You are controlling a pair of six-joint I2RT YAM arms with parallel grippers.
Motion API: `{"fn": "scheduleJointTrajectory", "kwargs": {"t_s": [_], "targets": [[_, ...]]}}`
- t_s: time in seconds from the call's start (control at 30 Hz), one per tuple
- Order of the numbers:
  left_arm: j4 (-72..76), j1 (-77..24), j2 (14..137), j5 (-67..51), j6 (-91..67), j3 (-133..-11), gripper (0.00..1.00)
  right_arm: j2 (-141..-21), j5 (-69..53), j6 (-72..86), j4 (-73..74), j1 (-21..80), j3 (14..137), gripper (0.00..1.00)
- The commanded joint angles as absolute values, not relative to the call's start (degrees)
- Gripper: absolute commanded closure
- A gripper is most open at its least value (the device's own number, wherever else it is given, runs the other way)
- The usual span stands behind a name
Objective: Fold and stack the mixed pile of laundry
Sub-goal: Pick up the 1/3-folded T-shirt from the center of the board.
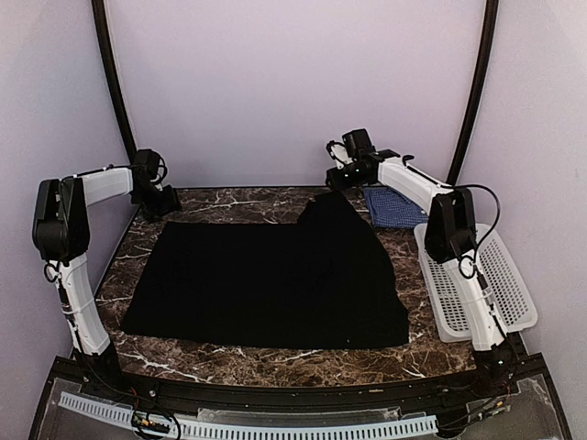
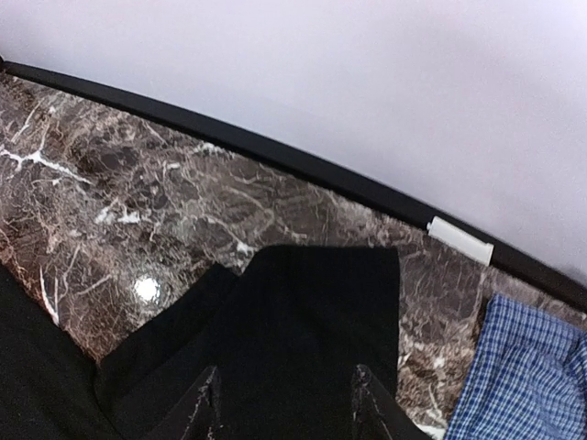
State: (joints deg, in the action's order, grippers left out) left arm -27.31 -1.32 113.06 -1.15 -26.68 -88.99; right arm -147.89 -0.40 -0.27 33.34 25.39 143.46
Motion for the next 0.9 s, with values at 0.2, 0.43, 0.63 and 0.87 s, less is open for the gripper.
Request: {"fn": "scheduleJointTrajectory", "kwargs": {"t_s": [0.2,0.43,0.63,0.87], "targets": [[-29.5,1.2,114.52,-2.58,-25.46,-91.56,0.32,-144.82,-8.78,7.86,32.18,18.73,135.61,0.69],[-30.09,2.05,115.64,-2.92,-25.31,-92.69,0.32,-147.82,-10.14,8.34,34.0,18.68,136.27,0.71],[-31.16,2.29,116.85,-2.83,-24.79,-95.1,0.32,-148.53,-11.14,8.09,34.84,18.81,134.94,0.72],[-32.93,2.29,118.49,-2.11,-24.26,-97.11,0.32,-148.15,-7.36,7.83,37.32,19.85,132.84,0.71]]}}
